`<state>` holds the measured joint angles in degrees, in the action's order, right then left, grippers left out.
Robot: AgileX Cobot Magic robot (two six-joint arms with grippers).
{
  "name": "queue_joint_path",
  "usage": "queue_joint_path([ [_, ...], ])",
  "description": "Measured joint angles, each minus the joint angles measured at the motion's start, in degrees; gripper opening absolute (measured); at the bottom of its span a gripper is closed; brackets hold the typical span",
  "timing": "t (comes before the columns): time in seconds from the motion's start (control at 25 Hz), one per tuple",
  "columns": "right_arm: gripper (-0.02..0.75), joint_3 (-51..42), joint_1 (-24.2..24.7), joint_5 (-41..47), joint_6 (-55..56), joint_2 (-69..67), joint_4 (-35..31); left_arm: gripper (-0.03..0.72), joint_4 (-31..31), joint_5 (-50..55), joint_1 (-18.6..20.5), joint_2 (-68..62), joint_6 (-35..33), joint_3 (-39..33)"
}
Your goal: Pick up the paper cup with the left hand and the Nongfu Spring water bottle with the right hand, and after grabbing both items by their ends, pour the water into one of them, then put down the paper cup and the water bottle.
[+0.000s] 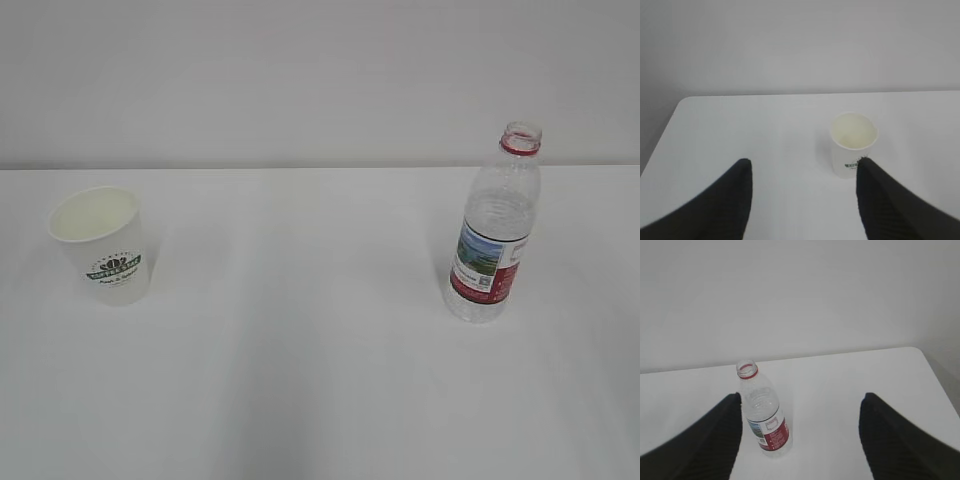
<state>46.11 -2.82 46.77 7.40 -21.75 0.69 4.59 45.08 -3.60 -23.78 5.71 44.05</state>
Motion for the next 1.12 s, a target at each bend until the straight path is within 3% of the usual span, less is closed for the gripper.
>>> queue_joint_path([
  [1.12, 0.550, 0.13, 0.00, -28.21, -5.56, -17.79, -1.17, 0.477, 5.13, -21.06, -0.04, -15.30, 0.00, 0.09],
])
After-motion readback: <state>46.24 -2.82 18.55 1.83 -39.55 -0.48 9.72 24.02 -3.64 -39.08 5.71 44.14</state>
